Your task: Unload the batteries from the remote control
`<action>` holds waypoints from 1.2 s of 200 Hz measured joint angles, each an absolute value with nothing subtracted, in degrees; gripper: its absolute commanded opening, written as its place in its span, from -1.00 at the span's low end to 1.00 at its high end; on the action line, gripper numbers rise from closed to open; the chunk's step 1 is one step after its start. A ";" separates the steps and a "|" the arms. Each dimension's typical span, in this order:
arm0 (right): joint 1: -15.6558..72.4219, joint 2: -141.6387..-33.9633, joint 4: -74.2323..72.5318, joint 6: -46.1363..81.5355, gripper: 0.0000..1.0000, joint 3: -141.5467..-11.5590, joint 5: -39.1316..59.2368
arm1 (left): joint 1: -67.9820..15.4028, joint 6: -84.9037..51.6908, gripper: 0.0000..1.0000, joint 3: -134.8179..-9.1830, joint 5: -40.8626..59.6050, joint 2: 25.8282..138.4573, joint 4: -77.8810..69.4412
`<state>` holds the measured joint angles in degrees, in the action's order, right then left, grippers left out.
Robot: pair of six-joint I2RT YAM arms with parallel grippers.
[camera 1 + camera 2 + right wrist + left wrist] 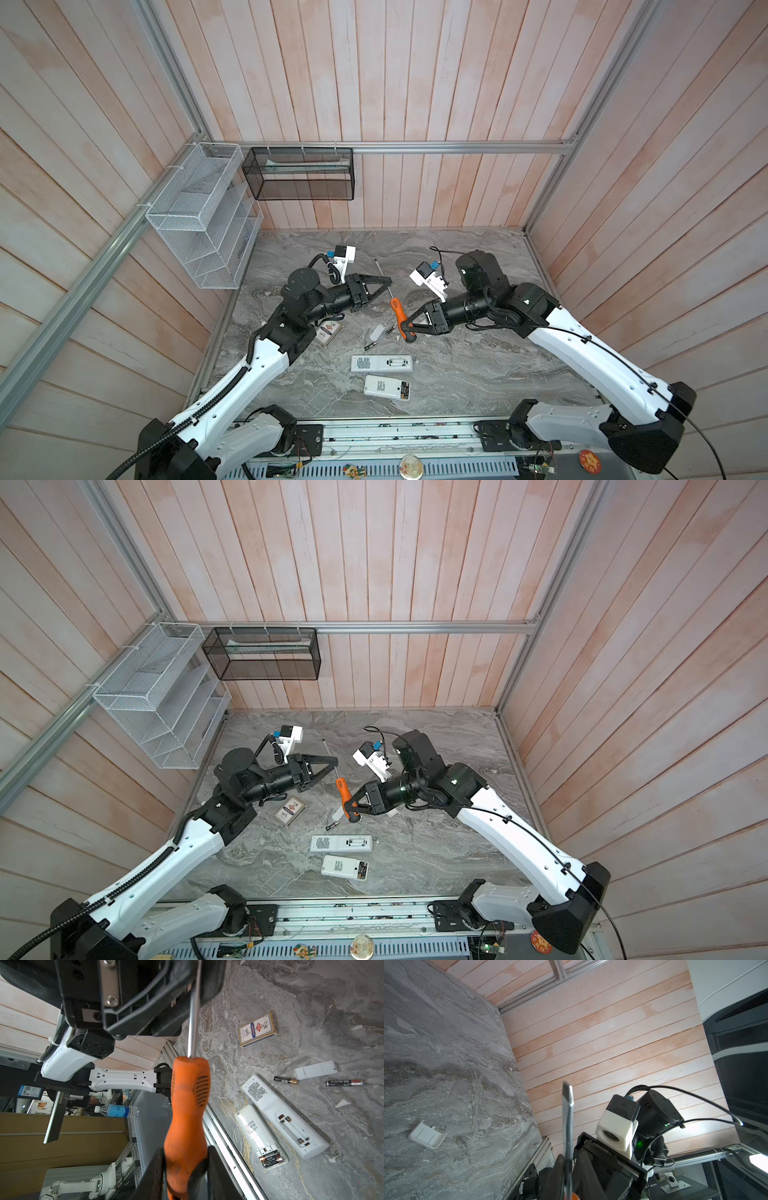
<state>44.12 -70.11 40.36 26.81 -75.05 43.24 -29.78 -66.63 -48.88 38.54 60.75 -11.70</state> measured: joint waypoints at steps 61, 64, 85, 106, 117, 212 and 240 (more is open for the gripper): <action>44.12 -69.65 39.99 27.07 -0.66 -74.87 42.04 | -29.63 -68.18 -0.99 -47.44 38.28 60.66 -14.09; 44.12 -69.65 39.90 27.11 -0.62 -74.87 41.98 | -29.61 -68.20 -0.99 -47.33 38.13 60.60 -14.20; 44.16 -69.65 39.05 27.70 -0.29 -74.87 41.08 | -29.52 -68.82 -1.00 -46.78 36.88 59.96 -14.55; 43.66 -69.65 36.99 29.32 0.06 -74.87 38.81 | -29.47 -69.47 -1.00 -46.30 35.27 59.18 -14.55; 42.85 -69.45 34.92 31.70 0.22 -74.72 36.95 | -29.50 -70.19 -1.00 -45.54 34.04 58.28 -14.52; 43.13 -61.23 2.68 60.27 0.67 -54.89 28.69 | -29.69 -83.64 -1.00 -31.86 10.98 47.37 -23.03; 45.21 -63.29 0.16 61.58 0.66 -55.81 28.32 | -30.33 -84.93 -1.00 -31.86 7.35 46.39 -23.73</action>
